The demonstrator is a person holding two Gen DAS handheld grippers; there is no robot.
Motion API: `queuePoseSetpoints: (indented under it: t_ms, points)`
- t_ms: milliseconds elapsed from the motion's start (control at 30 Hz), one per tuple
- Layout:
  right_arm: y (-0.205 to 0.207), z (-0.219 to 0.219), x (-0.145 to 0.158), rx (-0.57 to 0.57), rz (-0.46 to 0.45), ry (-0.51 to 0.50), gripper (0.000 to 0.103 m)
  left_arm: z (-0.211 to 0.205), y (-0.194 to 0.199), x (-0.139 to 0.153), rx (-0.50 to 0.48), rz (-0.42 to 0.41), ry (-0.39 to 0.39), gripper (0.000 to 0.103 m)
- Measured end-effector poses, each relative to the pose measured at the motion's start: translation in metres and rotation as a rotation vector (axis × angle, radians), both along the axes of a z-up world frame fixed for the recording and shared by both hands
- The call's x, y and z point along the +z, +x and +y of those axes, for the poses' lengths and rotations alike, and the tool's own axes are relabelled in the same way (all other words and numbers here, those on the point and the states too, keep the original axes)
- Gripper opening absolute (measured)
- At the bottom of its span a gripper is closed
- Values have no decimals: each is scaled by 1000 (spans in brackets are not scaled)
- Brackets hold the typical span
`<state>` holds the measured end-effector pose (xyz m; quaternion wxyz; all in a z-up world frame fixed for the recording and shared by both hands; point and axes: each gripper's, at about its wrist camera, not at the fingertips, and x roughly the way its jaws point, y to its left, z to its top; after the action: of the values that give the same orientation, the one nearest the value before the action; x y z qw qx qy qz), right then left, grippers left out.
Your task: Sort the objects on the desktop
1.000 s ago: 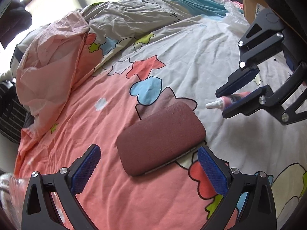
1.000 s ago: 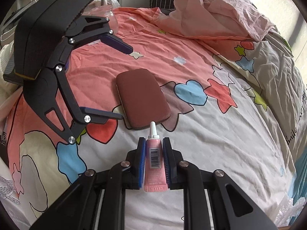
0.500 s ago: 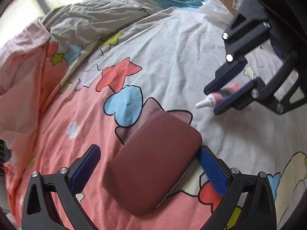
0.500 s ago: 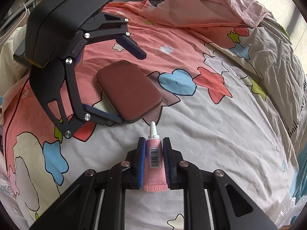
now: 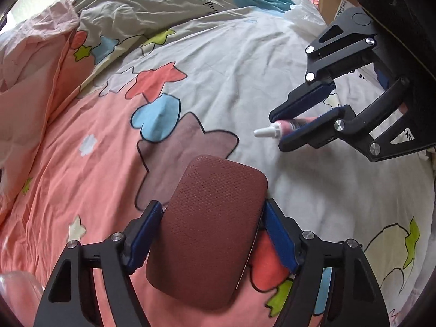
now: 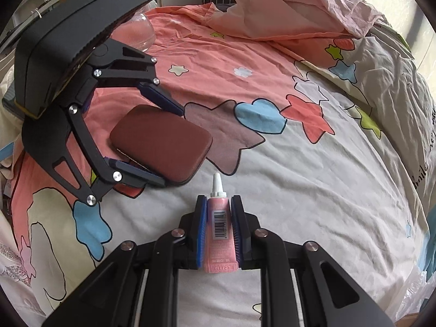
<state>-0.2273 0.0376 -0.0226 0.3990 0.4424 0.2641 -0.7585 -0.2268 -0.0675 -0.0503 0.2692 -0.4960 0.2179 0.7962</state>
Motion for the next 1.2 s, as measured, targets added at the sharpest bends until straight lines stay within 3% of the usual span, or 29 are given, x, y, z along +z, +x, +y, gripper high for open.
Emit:
queuePoseSetpoints:
  t_ms: [200, 600, 1200]
  points:
    - [16, 1, 4, 4, 0, -9, 16, -3, 25, 2, 56, -45, -5, 76]
    - [51, 8, 4, -3, -28, -13, 16, -12, 78, 10, 128, -97, 62, 76]
    - [125, 45, 32, -61, -8, -18, 16, 35, 146, 59, 114, -20, 65, 74]
